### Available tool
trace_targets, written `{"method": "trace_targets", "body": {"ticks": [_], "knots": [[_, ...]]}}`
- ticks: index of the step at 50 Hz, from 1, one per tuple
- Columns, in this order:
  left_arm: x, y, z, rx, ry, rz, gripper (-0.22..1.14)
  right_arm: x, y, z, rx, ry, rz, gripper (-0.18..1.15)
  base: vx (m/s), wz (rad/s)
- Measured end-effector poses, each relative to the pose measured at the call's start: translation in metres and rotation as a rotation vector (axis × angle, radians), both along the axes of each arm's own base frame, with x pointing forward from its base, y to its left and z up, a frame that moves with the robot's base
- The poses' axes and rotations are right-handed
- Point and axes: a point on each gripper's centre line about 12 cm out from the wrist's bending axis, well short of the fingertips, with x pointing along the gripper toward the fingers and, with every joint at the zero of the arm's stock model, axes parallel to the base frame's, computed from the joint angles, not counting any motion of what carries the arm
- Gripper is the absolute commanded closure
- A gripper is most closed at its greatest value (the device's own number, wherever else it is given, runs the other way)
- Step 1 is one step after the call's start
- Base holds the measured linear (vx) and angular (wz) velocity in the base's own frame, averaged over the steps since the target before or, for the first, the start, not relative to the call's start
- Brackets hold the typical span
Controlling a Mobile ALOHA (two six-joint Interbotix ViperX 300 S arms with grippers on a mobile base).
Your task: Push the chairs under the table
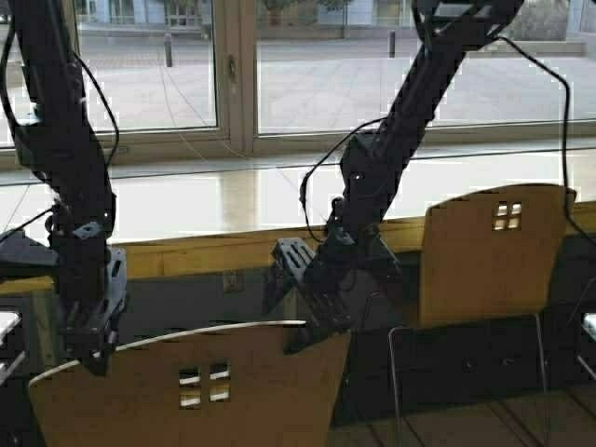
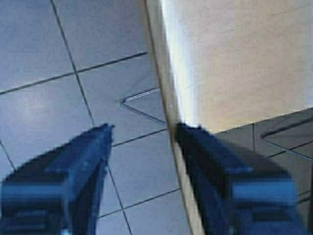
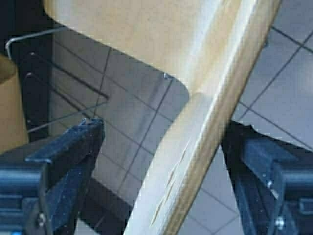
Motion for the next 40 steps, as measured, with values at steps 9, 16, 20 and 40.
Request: {"method": "trace_targets", "body": {"ticks": [9, 16, 20, 40], "knots": [[0.009, 0.002, -0.027, 0.008, 0.028, -0.005, 0.07, -0.001, 0.007, -0.017, 0.020, 0.024, 0.012, -0.03, -0.01, 0.02], [0.009, 0.001, -0.038, 0.016, 0.044, -0.037, 0.07, -0.002, -0.002, -0.031, 0.017, 0.054, 0.002, -0.03, 0.02, 0.01], [0.016, -0.002, -0.042, 0.014, 0.035, -0.043, 0.07, -0.002, -0.003, -0.035, 0.017, 0.060, 0.000, -0.03, 0.02, 0.03], [0.025, -0.004, -0.058, 0.012, 0.036, -0.047, 0.11, -0.006, -0.005, -0.044, 0.018, 0.082, 0.004, -0.02, 0.02, 0.01]]}}
